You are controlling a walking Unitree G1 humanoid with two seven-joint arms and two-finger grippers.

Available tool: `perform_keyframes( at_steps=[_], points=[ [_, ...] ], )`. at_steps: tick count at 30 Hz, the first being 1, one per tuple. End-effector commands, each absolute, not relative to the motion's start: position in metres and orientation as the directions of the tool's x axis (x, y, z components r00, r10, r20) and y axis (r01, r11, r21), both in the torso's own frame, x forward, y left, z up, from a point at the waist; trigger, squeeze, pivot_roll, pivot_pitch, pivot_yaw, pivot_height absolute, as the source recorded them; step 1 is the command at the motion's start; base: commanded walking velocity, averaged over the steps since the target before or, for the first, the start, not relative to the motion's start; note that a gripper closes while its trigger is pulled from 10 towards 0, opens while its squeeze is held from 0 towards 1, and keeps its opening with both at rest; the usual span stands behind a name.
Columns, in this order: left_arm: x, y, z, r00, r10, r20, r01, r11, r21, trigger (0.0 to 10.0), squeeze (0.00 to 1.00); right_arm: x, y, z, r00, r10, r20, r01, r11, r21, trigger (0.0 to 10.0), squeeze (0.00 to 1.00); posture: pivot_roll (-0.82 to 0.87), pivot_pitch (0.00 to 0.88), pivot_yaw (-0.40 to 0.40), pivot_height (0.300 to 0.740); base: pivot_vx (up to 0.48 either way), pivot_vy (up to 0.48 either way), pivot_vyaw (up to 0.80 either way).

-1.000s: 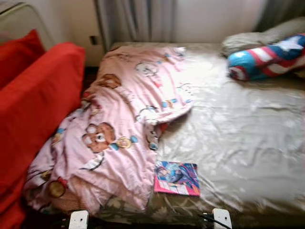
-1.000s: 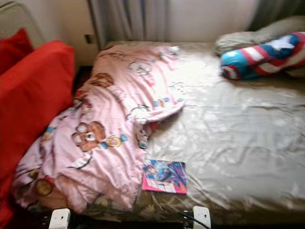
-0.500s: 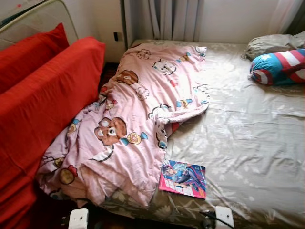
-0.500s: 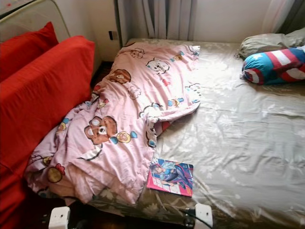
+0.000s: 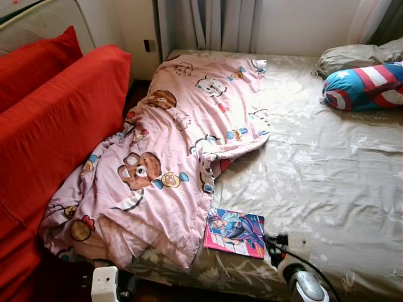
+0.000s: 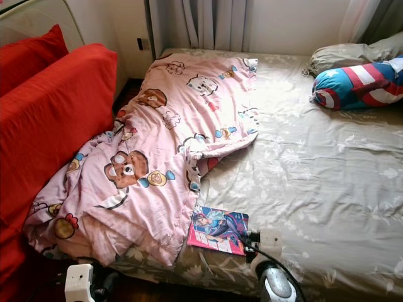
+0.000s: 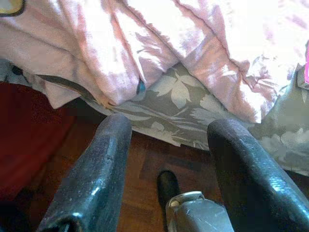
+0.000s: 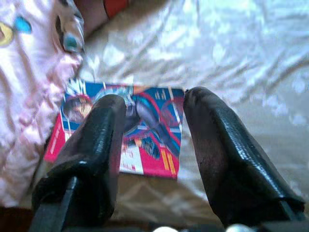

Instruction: Clean up the room

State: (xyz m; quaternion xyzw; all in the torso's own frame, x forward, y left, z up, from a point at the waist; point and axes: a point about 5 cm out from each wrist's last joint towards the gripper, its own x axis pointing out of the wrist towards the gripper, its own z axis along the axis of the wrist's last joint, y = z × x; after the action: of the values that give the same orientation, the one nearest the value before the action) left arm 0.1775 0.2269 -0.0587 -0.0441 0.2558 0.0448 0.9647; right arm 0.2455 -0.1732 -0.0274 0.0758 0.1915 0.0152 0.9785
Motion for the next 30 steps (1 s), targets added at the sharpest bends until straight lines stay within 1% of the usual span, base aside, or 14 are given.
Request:
perform_keyframes(
  at_steps=[1, 2, 3, 5, 8, 11, 17, 24, 30],
  points=[
    [0.212, 0.230, -0.023, 0.955, 0.086, -0.284, -0.102, 0.994, -0.043, 10.0, 0.00, 0.246, -0.169, -0.022, 0.946, 0.064, -0.318, -0.010, 0.985, 0.170, 10.0, 0.00, -0.02, 0.112, -0.016, 0.740, 0.000, 0.000, 0.00],
    [0.232, 0.230, 0.007, 0.987, 0.085, -0.138, -0.090, 0.995, -0.029, 10.0, 0.00, 0.249, -0.165, -0.015, 0.960, 0.075, -0.271, -0.029, 0.985, 0.169, 10.0, 0.00, -0.02, 0.109, -0.017, 0.740, 0.000, 0.000, 0.00],
    [0.236, 0.229, 0.015, 0.991, 0.083, -0.103, -0.086, 0.996, -0.028, 10.0, 0.00, 0.251, -0.162, -0.010, 0.965, 0.089, -0.245, -0.049, 0.985, 0.163, 10.0, 0.00, -0.03, 0.101, -0.021, 0.740, 0.000, 0.000, 0.00],
    [0.239, 0.227, 0.019, 0.994, 0.079, -0.081, -0.082, 0.996, -0.031, 10.0, 0.00, 0.252, -0.160, -0.007, 0.969, 0.097, -0.229, -0.061, 0.986, 0.157, 10.0, 0.00, -0.04, 0.100, -0.022, 0.740, 0.000, 0.000, 0.00],
    [0.251, 0.219, 0.040, 0.997, 0.072, 0.023, -0.071, 0.996, -0.053, 10.0, 0.00, 0.253, -0.163, -0.003, 0.973, 0.099, -0.210, -0.068, 0.986, 0.151, 10.0, 0.00, -0.04, 0.094, -0.030, 0.740, 0.000, 0.000, 0.00],
    [0.253, 0.218, 0.047, 0.996, 0.077, 0.035, -0.075, 0.995, -0.063, 10.0, 0.00, 0.254, -0.164, -0.001, 0.974, 0.098, -0.202, -0.069, 0.987, 0.148, 10.0, 0.00, -0.04, 0.085, -0.030, 0.740, 0.000, 0.000, 0.00],
    [0.240, 0.223, 0.056, 0.997, 0.078, 0.024, -0.077, 0.996, -0.042, 10.0, 0.00, 0.256, -0.164, 0.009, 0.984, 0.079, -0.159, -0.053, 0.986, 0.161, 10.0, 0.00, -0.03, 0.079, -0.027, 0.740, 0.000, 0.000, 0.00],
    [0.239, 0.223, 0.060, 0.997, 0.079, 0.008, -0.079, 0.996, -0.039, 10.0, 0.00, 0.256, -0.160, 0.007, 0.980, 0.073, -0.187, -0.044, 0.987, 0.153, 10.0, 0.00, -0.03, 0.072, -0.017, 0.740, 0.000, 0.000, 0.00],
    [0.243, 0.217, 0.065, 0.998, 0.062, -0.002, -0.062, 0.997, -0.044, 10.0, 0.00, 0.254, -0.159, 0.009, 0.978, 0.089, -0.191, -0.061, 0.987, 0.149, 10.0, 0.00, -0.04, 0.076, -0.011, 0.705, 0.000, 0.000, 0.00]
  ],
)
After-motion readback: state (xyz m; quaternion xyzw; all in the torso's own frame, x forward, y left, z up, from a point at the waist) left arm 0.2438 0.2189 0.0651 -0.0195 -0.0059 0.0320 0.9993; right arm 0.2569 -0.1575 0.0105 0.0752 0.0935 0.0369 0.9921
